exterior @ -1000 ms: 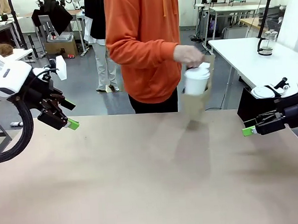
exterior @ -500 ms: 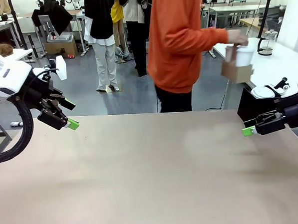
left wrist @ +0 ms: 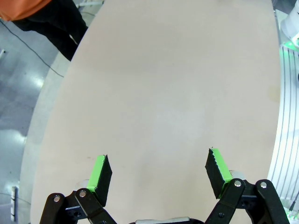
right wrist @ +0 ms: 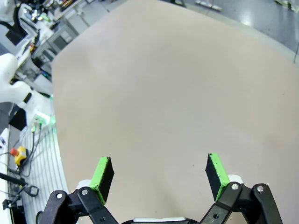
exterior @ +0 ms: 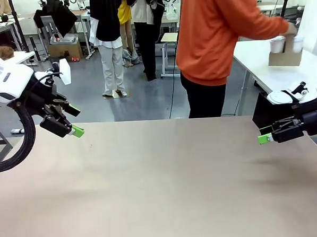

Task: Pour a drink into a cup and package it in a carrier.
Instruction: Insert the held 600 ml Paper Cup into the Cup Carrier.

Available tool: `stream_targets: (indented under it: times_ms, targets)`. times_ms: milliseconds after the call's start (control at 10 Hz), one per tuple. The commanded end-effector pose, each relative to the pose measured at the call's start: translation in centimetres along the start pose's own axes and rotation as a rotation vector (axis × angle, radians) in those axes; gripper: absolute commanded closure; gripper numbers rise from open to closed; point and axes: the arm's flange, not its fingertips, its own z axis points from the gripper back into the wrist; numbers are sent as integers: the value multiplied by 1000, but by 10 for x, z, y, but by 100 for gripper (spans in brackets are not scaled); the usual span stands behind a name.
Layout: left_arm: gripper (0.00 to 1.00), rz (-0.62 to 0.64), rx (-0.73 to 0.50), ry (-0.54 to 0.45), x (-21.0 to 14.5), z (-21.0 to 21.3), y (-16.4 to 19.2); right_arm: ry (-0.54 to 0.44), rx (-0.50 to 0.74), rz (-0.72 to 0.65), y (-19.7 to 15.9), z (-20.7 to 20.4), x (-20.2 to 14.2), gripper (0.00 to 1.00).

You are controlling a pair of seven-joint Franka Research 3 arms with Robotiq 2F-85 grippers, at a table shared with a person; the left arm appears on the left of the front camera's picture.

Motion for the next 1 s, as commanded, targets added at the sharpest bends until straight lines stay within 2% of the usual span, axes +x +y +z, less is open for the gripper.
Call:
stream_targets:
  times_ms: [0,900]
  targets:
    - [0,-17,-13,-25,-2,0,2,-19,11,16,-1,-1,-1,0]
    - [0,-17,-13,-25,-2,0,2,-19,11,16,-1,-1,-1,0]
